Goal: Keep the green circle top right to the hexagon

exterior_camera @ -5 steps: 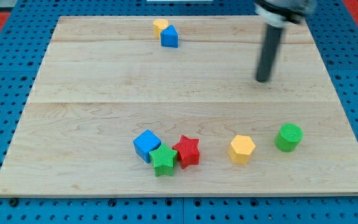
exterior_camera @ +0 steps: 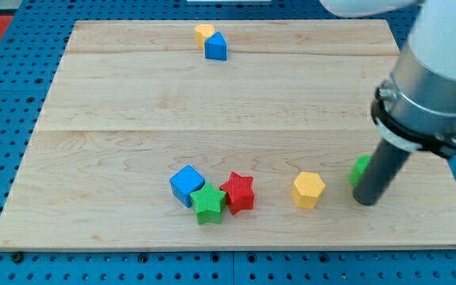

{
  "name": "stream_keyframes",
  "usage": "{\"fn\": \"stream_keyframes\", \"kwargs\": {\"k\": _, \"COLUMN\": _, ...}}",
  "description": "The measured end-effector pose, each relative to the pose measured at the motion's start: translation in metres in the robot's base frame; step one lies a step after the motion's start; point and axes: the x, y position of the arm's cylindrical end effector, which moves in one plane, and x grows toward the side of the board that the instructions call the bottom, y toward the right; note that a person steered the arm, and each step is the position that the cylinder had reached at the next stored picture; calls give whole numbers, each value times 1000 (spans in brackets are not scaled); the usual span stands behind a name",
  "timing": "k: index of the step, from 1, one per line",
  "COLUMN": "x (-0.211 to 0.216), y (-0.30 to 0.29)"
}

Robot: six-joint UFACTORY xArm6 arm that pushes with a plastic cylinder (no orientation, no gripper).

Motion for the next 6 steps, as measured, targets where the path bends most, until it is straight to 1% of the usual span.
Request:
{"fn": "stream_keyframes", "kwargs": {"k": 1, "x": -13, "y": -6}}
{"fn": "stream_keyframes", "kwargs": {"k": 2, "x": -14, "y": -28}}
{"fn": "stream_keyframes", "kwargs": {"k": 3, "x": 6, "y": -8}}
{"fn": "stream_keyframes", "kwargs": {"k": 4, "x": -20, "y": 30}}
{"fn": "stream_keyframes", "kwargs": {"k": 5, "x": -39, "y": -24}}
{"fn": "stream_keyframes", "kwargs": {"k": 6, "x": -65, "y": -44}}
